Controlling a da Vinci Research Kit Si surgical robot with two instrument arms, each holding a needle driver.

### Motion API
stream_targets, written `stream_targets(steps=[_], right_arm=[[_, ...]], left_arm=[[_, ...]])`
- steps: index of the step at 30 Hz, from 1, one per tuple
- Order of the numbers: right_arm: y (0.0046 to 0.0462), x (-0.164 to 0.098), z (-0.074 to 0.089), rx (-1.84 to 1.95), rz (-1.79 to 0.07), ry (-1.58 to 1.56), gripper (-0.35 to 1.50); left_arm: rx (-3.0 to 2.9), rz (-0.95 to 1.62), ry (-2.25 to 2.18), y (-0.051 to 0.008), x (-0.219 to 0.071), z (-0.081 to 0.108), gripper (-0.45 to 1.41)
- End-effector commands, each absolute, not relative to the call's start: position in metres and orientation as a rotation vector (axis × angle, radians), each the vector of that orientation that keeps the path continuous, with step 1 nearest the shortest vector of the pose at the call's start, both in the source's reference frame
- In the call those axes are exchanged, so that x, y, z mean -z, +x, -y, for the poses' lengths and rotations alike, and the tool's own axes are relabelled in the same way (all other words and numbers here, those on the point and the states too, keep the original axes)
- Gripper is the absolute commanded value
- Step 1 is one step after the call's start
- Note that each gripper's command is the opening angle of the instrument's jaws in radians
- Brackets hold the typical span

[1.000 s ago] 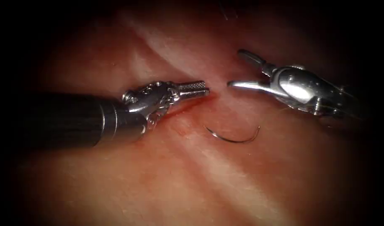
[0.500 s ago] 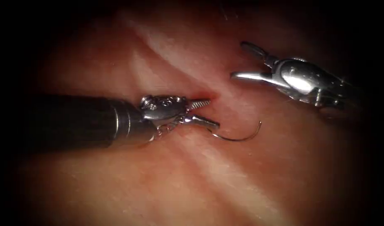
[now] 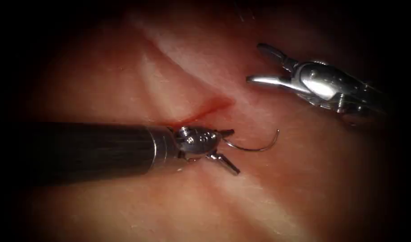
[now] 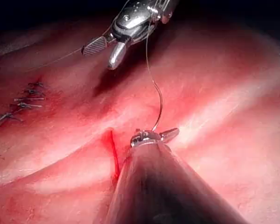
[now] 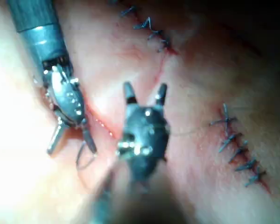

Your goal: Wound Closure

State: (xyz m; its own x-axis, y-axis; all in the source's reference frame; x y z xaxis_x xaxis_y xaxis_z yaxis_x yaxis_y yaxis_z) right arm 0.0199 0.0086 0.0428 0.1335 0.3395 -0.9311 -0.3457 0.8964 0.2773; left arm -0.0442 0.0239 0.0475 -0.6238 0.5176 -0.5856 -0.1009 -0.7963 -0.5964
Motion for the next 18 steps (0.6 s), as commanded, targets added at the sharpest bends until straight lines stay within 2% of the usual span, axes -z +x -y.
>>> stream_targets(steps=[1, 5, 8, 10, 11, 12, 13, 18], right_arm=[[0.0208, -0.0431, -0.0089, -0.493, -1.354, -0.006, 1.33], [0.0209, -0.0431, -0.0089, -0.493, -1.354, -0.006, 1.33], [0.0209, -0.0431, -0.0089, -0.493, -1.354, -0.006, 1.33], [0.0209, -0.0431, -0.0089, -0.493, -1.354, -0.006, 1.33], [0.0209, -0.0431, -0.0089, -0.493, -1.354, -0.006, 1.33], [0.0209, -0.0431, -0.0089, -0.493, -1.354, -0.006, 1.33], [0.0208, -0.0431, -0.0089, -0.493, -1.354, -0.006, 1.33], [0.0208, -0.0431, -0.0088, -0.493, -1.354, -0.006, 1.31]], left_arm=[[-2.438, 0.747, -1.125, -0.0449, -0.0481, -0.0242, 1.03], [-2.469, 0.757, -1.113, -0.0451, -0.0488, -0.0247, 0.93], [-2.506, 0.77, -1.076, -0.0452, -0.0496, -0.0247, 0.75], [-2.523, 0.777, -1.059, -0.0452, -0.0502, -0.0247, 0.26], [-2.527, 0.784, -1.054, -0.0452, -0.0503, -0.0247, 0.09], [-2.53, 0.777, -1.052, -0.0451, -0.0505, -0.0249, -0.3], [-2.534, 0.76, -1.048, -0.045, -0.0507, -0.0251, -0.45], [-2.557, 0.724, -1.021, -0.0444, -0.0504, -0.0251, -0.45]])
